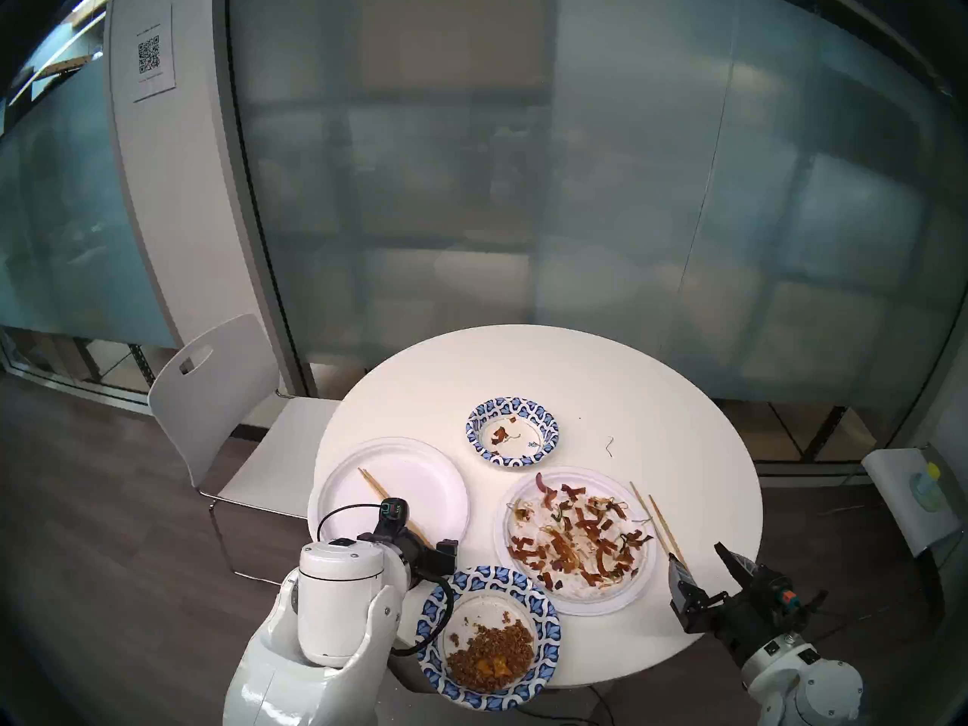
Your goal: Stack the plates into one stack
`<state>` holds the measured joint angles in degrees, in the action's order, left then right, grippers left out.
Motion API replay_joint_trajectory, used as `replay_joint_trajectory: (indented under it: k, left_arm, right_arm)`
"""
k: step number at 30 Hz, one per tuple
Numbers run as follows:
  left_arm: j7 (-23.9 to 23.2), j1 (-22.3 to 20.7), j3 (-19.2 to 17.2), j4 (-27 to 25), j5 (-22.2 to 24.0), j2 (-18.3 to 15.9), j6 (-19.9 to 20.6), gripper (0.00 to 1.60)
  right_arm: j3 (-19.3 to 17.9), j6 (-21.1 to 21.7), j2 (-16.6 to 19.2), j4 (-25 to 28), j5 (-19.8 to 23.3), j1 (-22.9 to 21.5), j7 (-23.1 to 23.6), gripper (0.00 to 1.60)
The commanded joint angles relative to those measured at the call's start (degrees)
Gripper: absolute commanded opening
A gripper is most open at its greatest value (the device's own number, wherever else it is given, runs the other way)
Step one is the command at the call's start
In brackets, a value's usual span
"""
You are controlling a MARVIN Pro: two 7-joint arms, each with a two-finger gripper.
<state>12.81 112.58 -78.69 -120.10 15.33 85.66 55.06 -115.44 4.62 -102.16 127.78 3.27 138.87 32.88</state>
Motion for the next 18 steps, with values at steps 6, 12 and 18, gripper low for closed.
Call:
replay_joint_trajectory:
  k: [6,12,18]
  left_arm:
    - [2.4,1.0,-0.1,-0.8,3.7,-2.5,-0.1,1.6]
    - [3.8,1.0,0.2,-0.9,5.8,-3.8,-0.1,1.47]
    - [5.2,0.7,0.7,-0.8,8.1,-5.0,-0.1,1.35]
  right_arm:
    - [-0.2,0.2,-0.1,0.9,0.6,-1.2,0.0,1.53]
    - [-0.5,0.3,-0.1,1.0,0.6,-1.5,0.1,1.55]
    - [-0.7,0.2,-0.2,0.8,0.6,-1.7,0.2,1.55]
